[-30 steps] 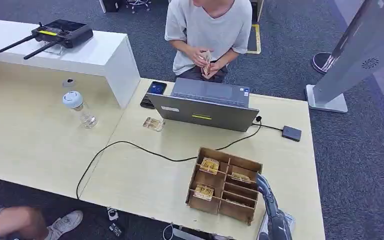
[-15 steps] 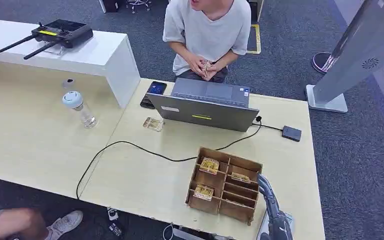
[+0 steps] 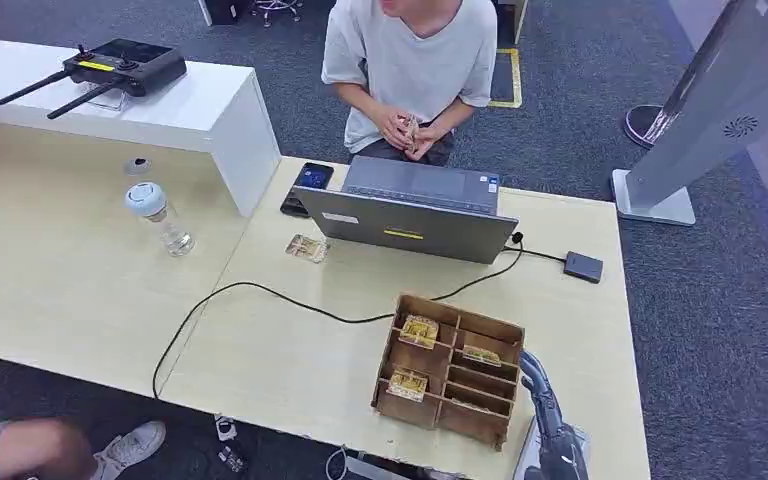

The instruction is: Pass the card to the sensor for recognition and then transmit it.

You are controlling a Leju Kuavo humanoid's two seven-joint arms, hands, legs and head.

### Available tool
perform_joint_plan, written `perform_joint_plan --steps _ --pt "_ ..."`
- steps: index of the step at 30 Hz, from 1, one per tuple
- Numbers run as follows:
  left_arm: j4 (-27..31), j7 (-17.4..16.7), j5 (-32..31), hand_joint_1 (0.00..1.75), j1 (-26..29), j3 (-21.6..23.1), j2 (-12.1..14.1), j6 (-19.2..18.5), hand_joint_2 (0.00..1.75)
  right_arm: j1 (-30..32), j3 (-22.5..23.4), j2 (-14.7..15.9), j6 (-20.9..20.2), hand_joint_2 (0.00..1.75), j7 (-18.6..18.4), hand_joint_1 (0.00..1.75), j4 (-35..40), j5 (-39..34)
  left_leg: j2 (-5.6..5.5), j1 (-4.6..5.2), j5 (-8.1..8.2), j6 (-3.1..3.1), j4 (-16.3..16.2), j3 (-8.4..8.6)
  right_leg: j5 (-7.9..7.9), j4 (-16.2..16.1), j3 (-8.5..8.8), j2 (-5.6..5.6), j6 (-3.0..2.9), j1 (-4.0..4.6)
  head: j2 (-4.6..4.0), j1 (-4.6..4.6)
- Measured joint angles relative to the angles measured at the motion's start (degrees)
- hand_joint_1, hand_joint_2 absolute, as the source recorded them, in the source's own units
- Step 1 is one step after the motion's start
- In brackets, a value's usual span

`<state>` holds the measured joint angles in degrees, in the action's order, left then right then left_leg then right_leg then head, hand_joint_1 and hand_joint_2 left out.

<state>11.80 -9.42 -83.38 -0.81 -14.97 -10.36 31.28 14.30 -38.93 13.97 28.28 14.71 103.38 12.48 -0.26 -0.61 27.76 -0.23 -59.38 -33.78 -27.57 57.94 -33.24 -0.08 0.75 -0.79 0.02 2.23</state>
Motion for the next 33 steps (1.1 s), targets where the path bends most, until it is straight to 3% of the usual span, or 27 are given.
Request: perform_joint_plan --steps 33 --pt "0.0 -0.17 -0.09 0.0 0.0 0.0 0.0 -0.09 0.0 -0.1 -0.07 0.0 0.02 0.0 -0.13 0.0 0.31 0.31 0.0 0.0 0.0 0.0 0.0 0.0 0.0 0.0 0.0 0.0 0.0 0.0 0.0 0.0"
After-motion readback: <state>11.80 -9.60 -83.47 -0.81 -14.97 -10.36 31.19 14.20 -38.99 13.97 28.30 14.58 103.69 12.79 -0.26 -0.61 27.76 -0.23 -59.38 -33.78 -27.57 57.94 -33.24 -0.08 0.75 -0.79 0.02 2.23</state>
